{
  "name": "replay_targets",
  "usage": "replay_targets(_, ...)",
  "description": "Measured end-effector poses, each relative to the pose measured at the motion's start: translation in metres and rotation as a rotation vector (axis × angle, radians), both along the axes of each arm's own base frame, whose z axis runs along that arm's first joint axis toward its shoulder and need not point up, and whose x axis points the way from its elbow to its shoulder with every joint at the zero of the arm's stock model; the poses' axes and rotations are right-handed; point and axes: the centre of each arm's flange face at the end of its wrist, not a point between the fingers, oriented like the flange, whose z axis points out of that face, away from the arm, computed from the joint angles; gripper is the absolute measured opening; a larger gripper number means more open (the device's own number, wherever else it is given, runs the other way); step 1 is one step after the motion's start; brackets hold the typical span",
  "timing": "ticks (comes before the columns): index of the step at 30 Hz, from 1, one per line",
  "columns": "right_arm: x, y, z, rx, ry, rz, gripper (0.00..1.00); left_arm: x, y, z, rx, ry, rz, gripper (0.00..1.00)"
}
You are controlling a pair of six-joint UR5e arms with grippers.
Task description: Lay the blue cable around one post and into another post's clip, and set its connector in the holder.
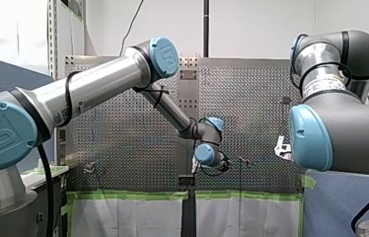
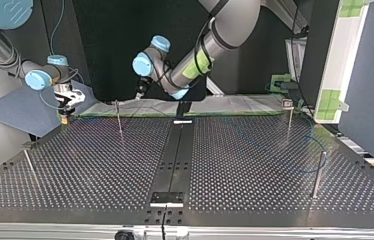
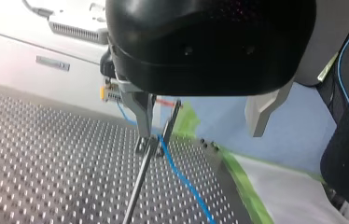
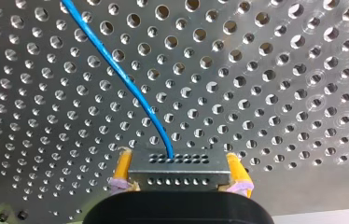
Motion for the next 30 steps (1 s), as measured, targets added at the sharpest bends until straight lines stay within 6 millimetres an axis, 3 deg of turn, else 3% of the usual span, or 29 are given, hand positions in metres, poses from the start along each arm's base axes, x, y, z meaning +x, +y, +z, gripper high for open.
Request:
replay_targets(14, 0.002, 0.000, 0.000, 0.000, -0.016, 0.017, 0.00, -0.020, -0.014, 0.002, 0.002, -0.008, -0.008, 1.00)
replay_targets(30, 0.004, 0.001, -0.002, 0.001, -0.019, 0.023, 0.00, -0.020, -0.012, 0.002, 0.012, -0.009, 0.026, 1.00)
